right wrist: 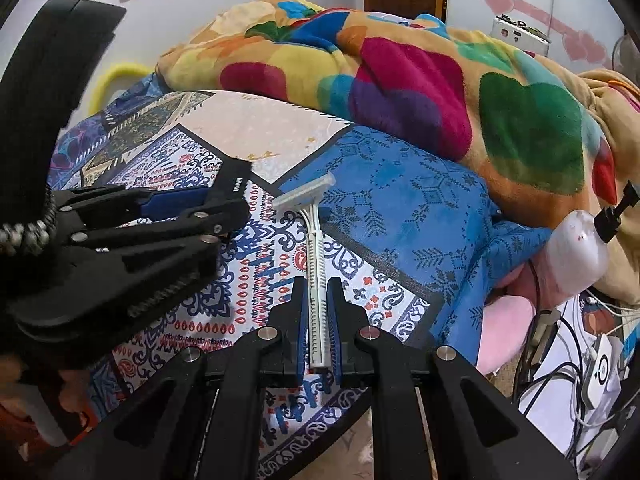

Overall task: Collect trash
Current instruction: 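Lift the marker with the left gripper while the right lifts the razor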

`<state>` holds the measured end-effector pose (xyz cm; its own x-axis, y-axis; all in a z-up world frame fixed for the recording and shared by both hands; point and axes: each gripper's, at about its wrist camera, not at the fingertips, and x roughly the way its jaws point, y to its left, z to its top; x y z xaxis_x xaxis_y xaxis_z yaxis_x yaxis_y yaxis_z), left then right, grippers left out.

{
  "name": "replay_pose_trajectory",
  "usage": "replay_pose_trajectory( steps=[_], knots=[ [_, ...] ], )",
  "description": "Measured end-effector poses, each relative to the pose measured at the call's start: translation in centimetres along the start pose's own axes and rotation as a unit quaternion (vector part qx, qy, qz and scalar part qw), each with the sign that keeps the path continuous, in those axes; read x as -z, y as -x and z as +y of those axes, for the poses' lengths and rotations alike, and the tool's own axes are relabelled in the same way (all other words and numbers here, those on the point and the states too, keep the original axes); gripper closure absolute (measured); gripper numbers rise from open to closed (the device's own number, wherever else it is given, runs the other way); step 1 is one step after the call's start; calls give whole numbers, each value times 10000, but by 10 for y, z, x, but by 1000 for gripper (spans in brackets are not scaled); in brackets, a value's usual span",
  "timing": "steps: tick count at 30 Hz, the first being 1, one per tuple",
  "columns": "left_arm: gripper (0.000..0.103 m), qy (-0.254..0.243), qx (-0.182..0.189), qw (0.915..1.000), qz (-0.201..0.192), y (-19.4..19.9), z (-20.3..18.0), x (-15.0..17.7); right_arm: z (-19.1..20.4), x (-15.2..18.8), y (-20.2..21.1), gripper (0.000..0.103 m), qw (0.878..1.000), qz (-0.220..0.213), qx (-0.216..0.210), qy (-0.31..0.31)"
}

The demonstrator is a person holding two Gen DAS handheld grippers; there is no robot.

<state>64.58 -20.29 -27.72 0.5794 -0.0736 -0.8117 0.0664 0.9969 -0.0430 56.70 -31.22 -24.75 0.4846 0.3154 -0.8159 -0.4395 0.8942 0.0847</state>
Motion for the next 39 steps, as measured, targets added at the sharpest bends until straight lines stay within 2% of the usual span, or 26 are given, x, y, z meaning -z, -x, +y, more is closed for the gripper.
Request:
replay_pose_trajectory(
  steps=[2,3,4,8,12,21,25,39],
  knots=[
    [82,69,122,9999,-12,1,3,0,-2,0,1,94,10000,13,-45,-87],
    [87,81,171,9998,-29,3,5,1,-3,0,0,94,9999,23,-57,-126],
    [97,67,282,9995,-137,10,8,2,-4,0,1,94,9999,29,-63,-155],
    [98,-6,661,9978,-67,25,17,2,-4,0,1,94,9994,63,-159,-291],
    [98,146,813,9966,45,35,37,8,1,0,4,94,9993,43,-163,-326],
    [98,224,506,9984,-146,79,64,27,23,-7,28,94,9994,-146,-187,-258],
    [98,259,534,9979,-243,102,72,31,37,-15,46,94,9992,-270,-171,-229],
    [98,358,389,9935,-1008,221,105,44,112,-29,127,94,9961,-838,-251,111]
  ],
)
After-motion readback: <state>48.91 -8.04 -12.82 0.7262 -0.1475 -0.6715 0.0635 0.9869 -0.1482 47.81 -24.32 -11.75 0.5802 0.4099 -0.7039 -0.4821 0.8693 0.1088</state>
